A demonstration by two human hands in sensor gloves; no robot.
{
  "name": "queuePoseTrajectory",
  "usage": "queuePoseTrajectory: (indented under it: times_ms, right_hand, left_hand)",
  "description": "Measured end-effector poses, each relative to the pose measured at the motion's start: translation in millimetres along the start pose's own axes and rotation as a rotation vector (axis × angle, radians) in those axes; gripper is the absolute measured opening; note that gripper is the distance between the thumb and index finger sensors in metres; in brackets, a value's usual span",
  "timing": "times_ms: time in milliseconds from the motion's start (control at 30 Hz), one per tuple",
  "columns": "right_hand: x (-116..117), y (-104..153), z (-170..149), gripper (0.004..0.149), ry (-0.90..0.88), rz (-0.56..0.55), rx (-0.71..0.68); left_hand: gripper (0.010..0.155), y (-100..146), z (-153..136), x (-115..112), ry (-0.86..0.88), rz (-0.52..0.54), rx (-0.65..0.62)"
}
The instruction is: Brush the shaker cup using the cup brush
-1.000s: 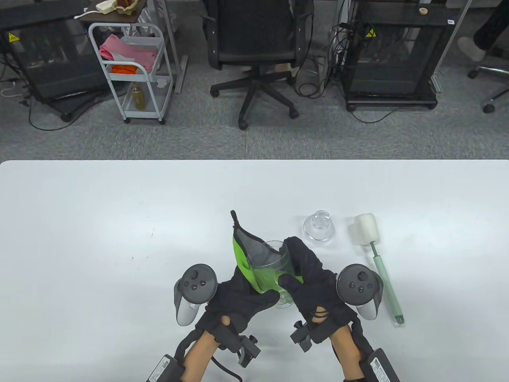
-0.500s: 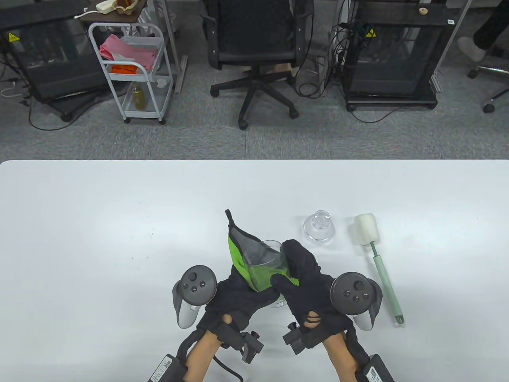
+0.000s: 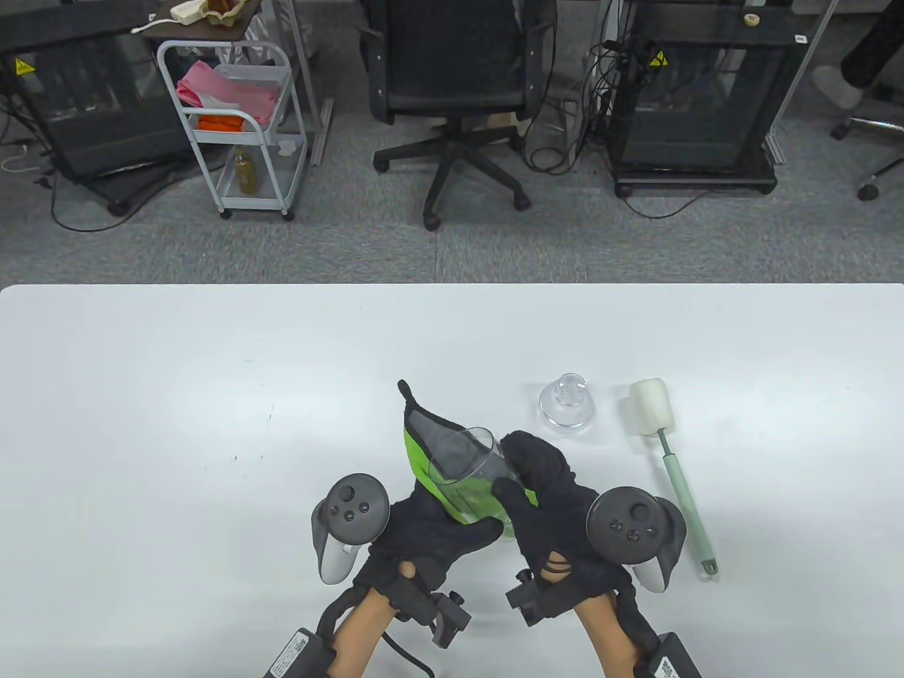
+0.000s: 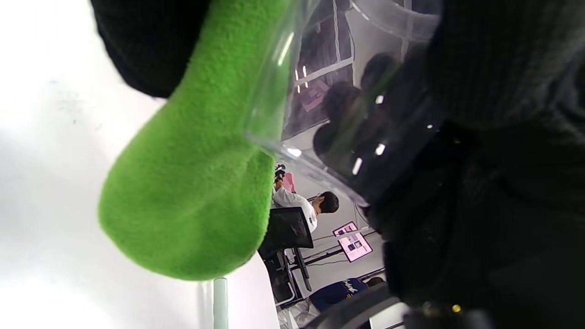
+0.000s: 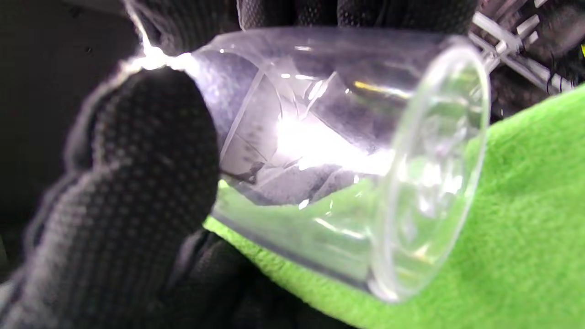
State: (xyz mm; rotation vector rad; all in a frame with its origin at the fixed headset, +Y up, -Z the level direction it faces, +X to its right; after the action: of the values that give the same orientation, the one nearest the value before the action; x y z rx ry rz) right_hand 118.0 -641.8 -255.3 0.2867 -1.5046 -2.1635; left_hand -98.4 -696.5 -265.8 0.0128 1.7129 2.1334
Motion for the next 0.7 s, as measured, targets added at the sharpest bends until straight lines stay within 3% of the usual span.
queuePoseTrajectory:
  times_ms: [100,167,233,333,467,600,700]
  right_hand:
    - [4.9,-4.9,-19.9,0.061,-0.218,0.093,0.053]
    - [7.0,-7.1,-26.8,0.06,-0.331,0.106,0.066]
    - [5.2,-5.8,-23.5,0.059,-0.216,0.097,0.063]
    - [0.0,0.4,-8.1,0.054,-0.092,-0.033,0.04]
    - [7.8,1.1,0.7,0.077,0.037,0.041,0.012]
    - [9.7,-4.1,-7.3,0.072,-0.089,0.062,0.009]
    - [9.7,-9.8,-21.2,0.068,-0.246,0.185,0.009]
  left_hand:
    - [0.116,0.9,0.5,-0.3,0.103,0.004,-0.01]
    - [0.116,1.2,1.8,0.3,0.052,0.011,-0.016]
    - [0.116,0.7,1.1,0.3,0.032,0.023,-0.018]
    - [0.116,-1.0,3.5,0.3,0.05,0.035,-0.008]
    - [0.116,0.3,2.0,3.0,-0.02,0.067,0.004]
    - [0.116,0.1,-0.2,4.3,0.028,0.035,-0.011]
    - [0.116,1.3,3.2,-0.6,0.08,0.01,-0.027]
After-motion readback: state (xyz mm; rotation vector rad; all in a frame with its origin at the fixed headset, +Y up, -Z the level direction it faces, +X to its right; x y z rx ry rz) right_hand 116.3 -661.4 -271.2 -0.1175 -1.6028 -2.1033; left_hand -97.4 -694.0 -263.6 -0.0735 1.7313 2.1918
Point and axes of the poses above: the tracker on the back of each hand, its own z axis roughly to the thumb side, its own y axis roughly from the fingertips to the wrist, x = y × z, the point moved 1 cm from there along -y, roughly from the wrist to the fingertips, and after that the axes turned 6 degrees about z, right-handed, at the moved point
